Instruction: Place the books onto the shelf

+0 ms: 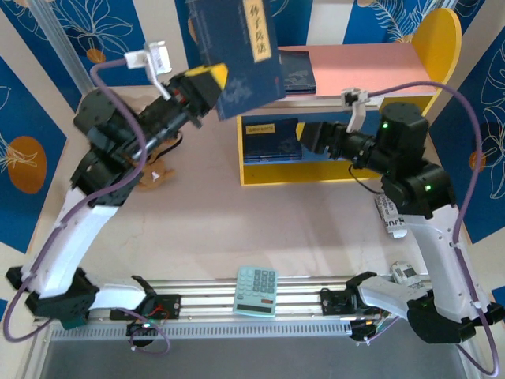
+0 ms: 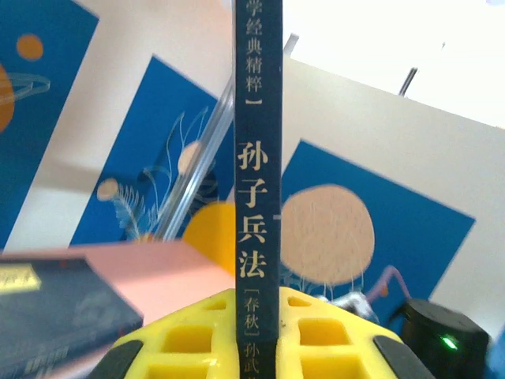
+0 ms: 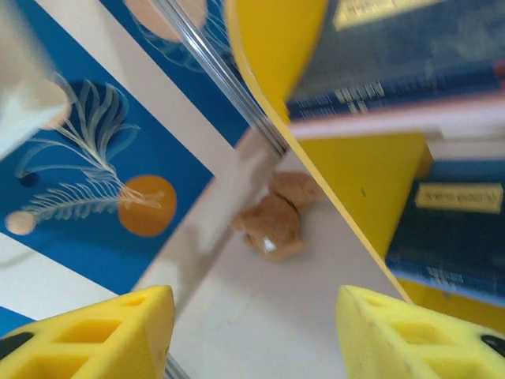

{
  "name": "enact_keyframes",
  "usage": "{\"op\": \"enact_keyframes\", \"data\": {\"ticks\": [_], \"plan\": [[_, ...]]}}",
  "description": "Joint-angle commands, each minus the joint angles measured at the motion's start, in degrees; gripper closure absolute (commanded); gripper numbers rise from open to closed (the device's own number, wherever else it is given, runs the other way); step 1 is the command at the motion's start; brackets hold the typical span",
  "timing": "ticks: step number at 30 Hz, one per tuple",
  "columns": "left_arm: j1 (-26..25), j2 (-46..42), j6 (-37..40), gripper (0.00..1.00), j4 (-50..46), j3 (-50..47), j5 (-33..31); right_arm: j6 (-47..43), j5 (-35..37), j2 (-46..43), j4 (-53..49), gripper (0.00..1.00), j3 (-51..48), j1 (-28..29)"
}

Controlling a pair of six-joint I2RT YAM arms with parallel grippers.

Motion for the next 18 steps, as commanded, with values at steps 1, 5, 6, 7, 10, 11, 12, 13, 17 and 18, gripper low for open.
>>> {"op": "enact_keyframes", "data": {"ticks": [1, 5, 6, 7, 10, 11, 12, 13, 17, 18], "plan": [[-0.4, 6.9, 1.5, 1.0, 10.4, 5.4, -4.0, 3.5, -9.4, 2.6, 4.5, 0.42, 4.3, -2.5], [-0.4, 15.1, 3.3, 1.0, 13.2, 14.3, -8.1, 9.3, -12.2, 4.6, 12.0, 0.39, 6.4, -4.8], [-0.4, 16.5, 3.5, 1.0, 14.8, 15.4, -8.6, 10.5, -12.6, 5.1, 13.9, 0.39, 6.5, -5.4], [-0.4, 18.1, 3.8, 1.0, 16.3, 16.8, -9.1, 11.7, -12.8, 5.7, 15.4, 0.37, 6.8, -5.9], [-0.4, 22.5, 4.1, 1.0, 18.1, 22.0, -9.8, 15.2, -13.4, 7.3, 19.5, 0.32, 7.8, -7.4], [-0.4, 23.6, 3.8, 1.0, 19.5, 22.9, -9.8, 16.0, -13.2, 7.9, 20.6, 0.3, 8.2, -7.7], [-0.5, 24.3, 3.2, 1.0, 21.4, 23.0, -9.8, 16.8, -13.2, 8.4, 21.6, 0.29, 8.6, -7.9], [-0.4, 25.0, 2.5, 1.0, 23.1, 23.1, -10.0, 17.7, -13.3, 9.1, 22.7, 0.28, 9.1, -8.2], [-0.5, 26.5, 0.5, 1.0, 26.7, 23.1, -11.1, 20.3, -12.4, 11.9, 26.7, 0.24, 11.2, -8.7], [-0.4, 26.7, 0.2, 1.0, 27.6, 23.1, -11.0, 21.1, -12.1, 12.7, 27.7, 0.24, 11.8, -8.7]]}}
